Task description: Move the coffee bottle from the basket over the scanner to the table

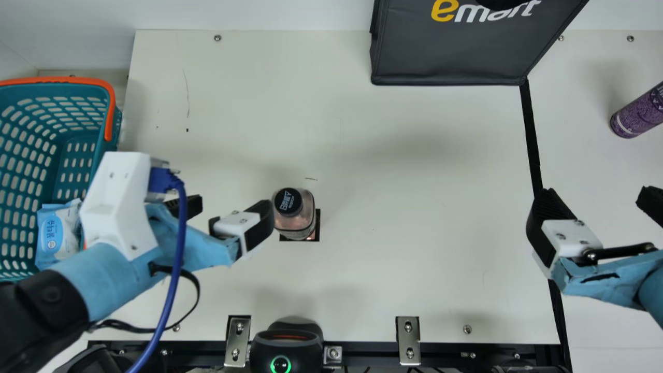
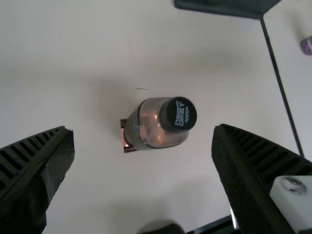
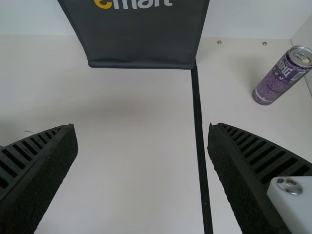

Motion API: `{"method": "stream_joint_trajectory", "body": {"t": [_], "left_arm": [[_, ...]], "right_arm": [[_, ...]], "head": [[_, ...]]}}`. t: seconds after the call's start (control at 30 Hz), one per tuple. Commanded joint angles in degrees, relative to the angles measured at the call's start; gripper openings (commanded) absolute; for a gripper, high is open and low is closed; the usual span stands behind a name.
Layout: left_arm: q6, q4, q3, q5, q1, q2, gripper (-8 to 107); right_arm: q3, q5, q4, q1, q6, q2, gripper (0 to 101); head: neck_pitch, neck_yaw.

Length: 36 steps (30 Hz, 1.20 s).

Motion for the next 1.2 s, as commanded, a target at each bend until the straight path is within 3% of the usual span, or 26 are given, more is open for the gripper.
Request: {"method": "stream_joint_trajectory", "body": {"t": [0.0, 0.27, 0.5, 1.17], "left_arm": [[6.31, -2.68, -0.30, 2.32, 1.86, -0.71, 90], [14.38, -6.45, -2.01, 8.07, 5.82, -2.53, 90], [15.24, -6.26, -4.56, 10.99, 2.67, -1.21, 90], [-11.99, 12.17, -13.87, 12.21, -19.99, 13.63, 90]], "right_arm": [[0.00, 0.00, 0.00, 0.00, 0.00, 0.00, 95], [0.00, -0.12, 0.00, 0.00, 0.00, 0.00, 95], [0.00, -0.11, 0.00, 0.00, 0.00, 0.00, 95], [0.00, -0.11, 0.00, 0.00, 0.00, 0.00, 95]], "head": [[-1.75, 0.00], [-1.75, 0.00], [-1.75, 0.00], [-1.75, 0.00]]}}
